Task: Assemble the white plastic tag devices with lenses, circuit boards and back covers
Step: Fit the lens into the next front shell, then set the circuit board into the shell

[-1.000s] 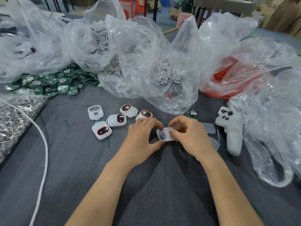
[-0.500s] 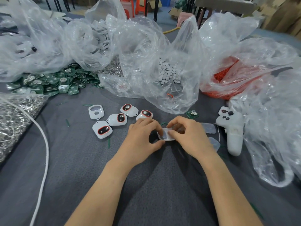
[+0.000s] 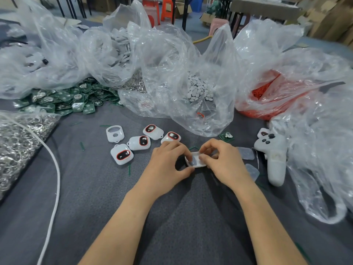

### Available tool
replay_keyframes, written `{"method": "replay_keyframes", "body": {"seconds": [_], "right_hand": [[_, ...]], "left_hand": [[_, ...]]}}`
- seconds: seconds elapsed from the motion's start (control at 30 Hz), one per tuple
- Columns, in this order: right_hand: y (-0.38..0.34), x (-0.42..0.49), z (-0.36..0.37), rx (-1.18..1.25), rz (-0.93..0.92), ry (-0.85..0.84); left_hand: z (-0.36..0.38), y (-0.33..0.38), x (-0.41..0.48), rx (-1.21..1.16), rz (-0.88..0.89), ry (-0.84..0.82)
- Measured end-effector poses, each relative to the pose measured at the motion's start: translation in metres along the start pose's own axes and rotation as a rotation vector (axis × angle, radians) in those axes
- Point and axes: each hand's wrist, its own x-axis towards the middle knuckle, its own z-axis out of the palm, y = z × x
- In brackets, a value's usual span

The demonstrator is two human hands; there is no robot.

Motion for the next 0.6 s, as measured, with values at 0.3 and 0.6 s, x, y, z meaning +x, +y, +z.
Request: {"method": "replay_keyframes", "body": {"seconds": [0.3, 0.6], "right_hand": [[-0.004, -0.003, 0.007, -0.012, -0.011, 0.006], [-0.013, -0.01, 0.014, -0.374, -0.088, -0.188]], "left_hand": [[-0.003, -0.004, -0.006, -0.007, 0.099, 0.054], [-0.077, -0.048, 0.012, -0.022, -0.073, 0.322]]}}
